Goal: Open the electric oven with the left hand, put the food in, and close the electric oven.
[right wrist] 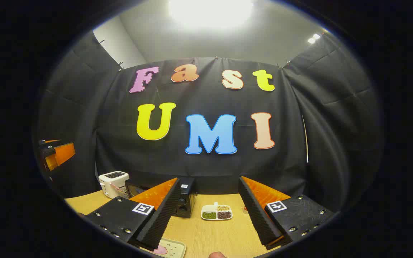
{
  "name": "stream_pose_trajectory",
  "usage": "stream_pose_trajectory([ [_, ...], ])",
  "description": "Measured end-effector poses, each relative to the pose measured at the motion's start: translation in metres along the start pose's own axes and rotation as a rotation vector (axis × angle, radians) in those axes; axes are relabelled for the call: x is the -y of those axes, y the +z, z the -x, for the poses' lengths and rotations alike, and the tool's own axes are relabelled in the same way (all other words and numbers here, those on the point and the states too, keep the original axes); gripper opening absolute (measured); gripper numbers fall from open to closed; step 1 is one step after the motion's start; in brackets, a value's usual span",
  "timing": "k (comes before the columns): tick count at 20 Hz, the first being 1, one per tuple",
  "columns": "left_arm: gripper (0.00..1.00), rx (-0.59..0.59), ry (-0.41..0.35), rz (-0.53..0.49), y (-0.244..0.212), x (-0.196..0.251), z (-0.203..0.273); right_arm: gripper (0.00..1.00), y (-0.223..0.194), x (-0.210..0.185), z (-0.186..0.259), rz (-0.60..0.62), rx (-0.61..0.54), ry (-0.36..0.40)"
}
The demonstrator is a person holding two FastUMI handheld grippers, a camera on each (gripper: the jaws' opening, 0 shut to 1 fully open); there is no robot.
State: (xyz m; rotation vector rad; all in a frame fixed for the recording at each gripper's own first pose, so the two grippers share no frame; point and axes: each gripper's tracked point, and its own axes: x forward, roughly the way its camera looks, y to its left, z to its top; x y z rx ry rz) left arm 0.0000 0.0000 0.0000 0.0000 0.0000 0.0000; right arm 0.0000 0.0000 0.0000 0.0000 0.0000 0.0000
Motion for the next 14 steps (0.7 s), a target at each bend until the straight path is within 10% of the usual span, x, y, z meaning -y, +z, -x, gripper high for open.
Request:
stream_pose_trajectory([
  [14, 1.00, 0.045, -0.024, 0.013, 0.008, 0.022, 0.005, 0.98, 0.003, 0.022, 0.004, -0.005, 0.027, -0.017],
])
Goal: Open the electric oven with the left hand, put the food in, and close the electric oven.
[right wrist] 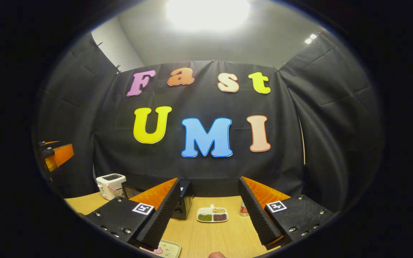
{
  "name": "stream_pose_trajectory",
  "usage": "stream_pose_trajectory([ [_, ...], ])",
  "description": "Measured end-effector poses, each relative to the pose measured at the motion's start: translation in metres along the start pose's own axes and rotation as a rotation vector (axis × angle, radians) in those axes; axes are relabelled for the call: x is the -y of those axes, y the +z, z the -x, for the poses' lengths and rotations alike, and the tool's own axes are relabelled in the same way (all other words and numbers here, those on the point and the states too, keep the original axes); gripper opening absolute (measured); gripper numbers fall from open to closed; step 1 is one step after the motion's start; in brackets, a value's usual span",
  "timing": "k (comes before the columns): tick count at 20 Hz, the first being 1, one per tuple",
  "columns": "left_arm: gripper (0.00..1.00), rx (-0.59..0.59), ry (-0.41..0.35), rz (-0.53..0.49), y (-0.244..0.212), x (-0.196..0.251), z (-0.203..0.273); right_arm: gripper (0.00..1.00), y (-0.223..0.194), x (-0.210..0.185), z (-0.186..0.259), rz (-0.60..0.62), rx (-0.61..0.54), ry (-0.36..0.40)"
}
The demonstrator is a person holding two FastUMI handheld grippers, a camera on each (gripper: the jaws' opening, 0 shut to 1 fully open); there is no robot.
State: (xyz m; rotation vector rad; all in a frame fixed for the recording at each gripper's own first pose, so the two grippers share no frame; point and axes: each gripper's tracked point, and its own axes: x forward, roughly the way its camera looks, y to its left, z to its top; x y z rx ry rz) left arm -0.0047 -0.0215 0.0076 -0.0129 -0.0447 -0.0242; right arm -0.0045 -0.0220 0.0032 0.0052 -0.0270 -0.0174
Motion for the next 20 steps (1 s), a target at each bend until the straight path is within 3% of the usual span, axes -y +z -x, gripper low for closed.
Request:
stream_pose_trajectory([
  [2, 1.00, 0.000, -0.024, 0.018, -0.001, 0.013, -0.002, 0.98, -0.003, 0.003, 0.003, 0.024, 0.001, 0.004],
  [3, 0.90, -0.007, -0.035, 0.024, -0.004, 0.019, -0.005, 0.98, -0.003, 0.006, 0.003, 0.033, 0.003, 0.002],
  [6, 1.00, -0.021, -0.047, 0.006, -0.011, 0.033, -0.019, 0.98, -0.012, 0.008, 0.006, 0.036, 0.005, 0.016],
  [10, 1.00, -0.038, -0.043, -0.012, -0.025, 0.050, -0.042, 0.98, -0.035, 0.008, 0.006, 0.012, -0.021, 0.067],
  [11, 0.96, -0.039, -0.043, -0.019, -0.029, 0.052, -0.049, 0.98, -0.039, 0.011, 0.006, 0.008, -0.026, 0.067],
  [14, 1.00, -0.040, -0.045, -0.050, -0.036, 0.057, -0.077, 0.98, -0.048, 0.017, 0.003, 0.010, -0.050, 0.055],
  [16, 0.90, -0.042, -0.043, -0.047, -0.046, 0.055, -0.104, 0.98, -0.050, 0.017, -0.004, 0.007, -0.058, 0.049],
  [17, 1.00, -0.045, -0.046, -0.043, -0.052, 0.054, -0.118, 0.98, -0.052, 0.018, -0.010, 0.013, -0.064, 0.039],
  [20, 1.00, -0.061, -0.069, -0.046, -0.073, 0.053, -0.160, 0.99, -0.055, 0.018, -0.023, 0.013, -0.074, 0.009],
])
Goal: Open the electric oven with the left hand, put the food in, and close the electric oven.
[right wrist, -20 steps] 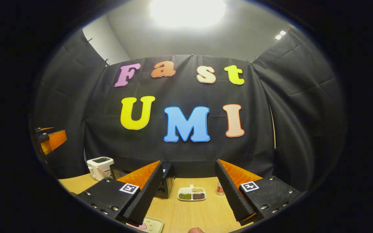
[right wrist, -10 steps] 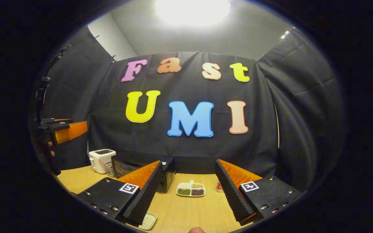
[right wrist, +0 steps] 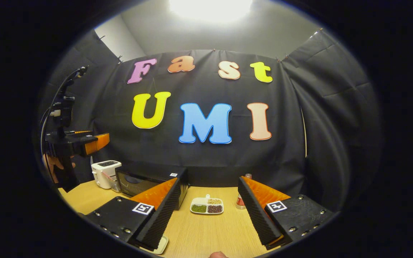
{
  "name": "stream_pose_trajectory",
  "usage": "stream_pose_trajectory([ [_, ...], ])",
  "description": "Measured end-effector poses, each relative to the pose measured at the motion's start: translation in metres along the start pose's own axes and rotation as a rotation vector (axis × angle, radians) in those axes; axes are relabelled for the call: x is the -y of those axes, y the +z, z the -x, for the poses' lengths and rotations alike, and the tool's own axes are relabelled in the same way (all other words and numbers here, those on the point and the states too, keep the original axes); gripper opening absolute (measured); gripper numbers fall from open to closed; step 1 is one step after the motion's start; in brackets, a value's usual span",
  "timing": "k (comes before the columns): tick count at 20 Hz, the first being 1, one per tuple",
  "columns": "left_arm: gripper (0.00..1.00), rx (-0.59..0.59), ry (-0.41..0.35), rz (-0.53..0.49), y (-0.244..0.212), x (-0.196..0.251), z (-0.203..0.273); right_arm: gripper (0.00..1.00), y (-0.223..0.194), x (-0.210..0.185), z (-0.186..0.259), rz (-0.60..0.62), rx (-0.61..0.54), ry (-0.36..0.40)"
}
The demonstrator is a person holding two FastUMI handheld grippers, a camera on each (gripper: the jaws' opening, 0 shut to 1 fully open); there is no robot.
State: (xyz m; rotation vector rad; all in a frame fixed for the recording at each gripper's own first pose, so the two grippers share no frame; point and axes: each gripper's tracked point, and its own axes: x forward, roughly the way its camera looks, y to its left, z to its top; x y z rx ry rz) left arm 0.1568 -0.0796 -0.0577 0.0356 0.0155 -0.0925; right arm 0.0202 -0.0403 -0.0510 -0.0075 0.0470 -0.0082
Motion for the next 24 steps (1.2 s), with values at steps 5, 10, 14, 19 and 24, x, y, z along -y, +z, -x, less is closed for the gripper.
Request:
stream_pose_trajectory([
  [5, 1.00, -0.066, -0.056, 0.003, -0.048, 0.002, -0.058, 0.99, -0.014, -0.011, -0.024, 0.014, -0.054, -0.035],
  [10, 0.98, -0.156, -0.100, 0.025, -0.106, 0.012, -0.099, 0.98, -0.026, -0.020, -0.042, 0.048, -0.098, -0.056],
  [14, 0.96, -0.237, -0.133, 0.030, -0.158, 0.021, -0.125, 0.98, -0.033, -0.024, -0.050, 0.071, -0.125, -0.080],
  [19, 0.97, -0.303, -0.164, 0.022, -0.203, 0.030, -0.138, 0.99, -0.043, -0.020, -0.052, 0.086, -0.162, -0.118],
  [24, 0.97, -0.314, -0.154, 0.022, -0.222, 0.030, -0.140, 0.99, -0.047, -0.019, -0.052, 0.093, -0.184, -0.129],
])
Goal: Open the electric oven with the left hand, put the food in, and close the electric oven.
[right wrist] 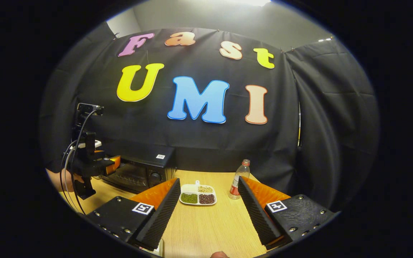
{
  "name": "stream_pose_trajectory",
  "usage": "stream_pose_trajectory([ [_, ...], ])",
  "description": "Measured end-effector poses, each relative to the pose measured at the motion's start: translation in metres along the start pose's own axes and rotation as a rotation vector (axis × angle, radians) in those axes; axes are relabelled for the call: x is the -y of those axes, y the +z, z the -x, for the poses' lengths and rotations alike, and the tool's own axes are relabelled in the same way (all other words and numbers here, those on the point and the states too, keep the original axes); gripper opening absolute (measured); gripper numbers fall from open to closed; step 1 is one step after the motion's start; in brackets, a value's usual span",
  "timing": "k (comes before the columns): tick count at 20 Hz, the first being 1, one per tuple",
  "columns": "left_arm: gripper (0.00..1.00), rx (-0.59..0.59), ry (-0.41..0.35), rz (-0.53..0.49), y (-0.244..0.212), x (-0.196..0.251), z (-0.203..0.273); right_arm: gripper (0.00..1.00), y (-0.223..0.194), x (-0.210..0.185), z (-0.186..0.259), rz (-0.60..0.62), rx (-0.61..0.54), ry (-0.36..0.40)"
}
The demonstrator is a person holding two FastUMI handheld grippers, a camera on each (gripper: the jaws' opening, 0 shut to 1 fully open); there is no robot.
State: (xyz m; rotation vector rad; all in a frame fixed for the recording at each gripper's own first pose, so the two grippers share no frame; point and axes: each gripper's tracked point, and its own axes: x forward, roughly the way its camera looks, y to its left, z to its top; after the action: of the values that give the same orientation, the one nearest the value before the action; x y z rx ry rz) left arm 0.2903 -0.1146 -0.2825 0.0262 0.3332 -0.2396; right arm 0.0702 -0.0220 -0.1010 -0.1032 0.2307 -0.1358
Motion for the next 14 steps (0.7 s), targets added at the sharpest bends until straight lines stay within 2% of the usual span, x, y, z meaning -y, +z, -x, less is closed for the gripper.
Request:
stream_pose_trajectory([
  [3, 0.97, 0.015, 0.013, 0.005, 0.001, 0.000, 0.006, 0.99, 0.004, -0.001, 0.002, 0.003, 0.011, 0.002],
  [4, 1.00, 0.012, 0.013, 0.003, 0.000, 0.000, 0.009, 0.99, 0.004, -0.002, 0.002, 0.000, 0.013, 0.008],
  [6, 1.00, 0.012, 0.011, 0.002, -0.004, 0.001, 0.017, 0.99, 0.002, -0.005, 0.003, 0.001, 0.008, 0.023],
  [7, 0.97, 0.010, 0.010, 0.003, -0.007, 0.001, 0.023, 0.99, 0.001, -0.006, 0.004, 0.003, 0.005, 0.030],
  [8, 1.00, 0.007, 0.010, 0.006, -0.009, 0.001, 0.028, 0.99, 0.002, -0.006, 0.005, 0.005, 0.006, 0.037],
  [9, 0.97, 0.006, 0.011, 0.004, -0.013, 0.001, 0.033, 0.99, 0.003, -0.006, 0.006, 0.008, 0.009, 0.042],
  [13, 1.00, -0.005, 0.022, 0.003, -0.026, 0.002, 0.053, 0.99, 0.002, -0.008, 0.009, 0.008, 0.010, 0.069],
  [14, 0.98, -0.013, 0.027, 0.003, -0.030, 0.001, 0.056, 0.99, 0.002, -0.008, 0.011, 0.012, 0.010, 0.076],
])
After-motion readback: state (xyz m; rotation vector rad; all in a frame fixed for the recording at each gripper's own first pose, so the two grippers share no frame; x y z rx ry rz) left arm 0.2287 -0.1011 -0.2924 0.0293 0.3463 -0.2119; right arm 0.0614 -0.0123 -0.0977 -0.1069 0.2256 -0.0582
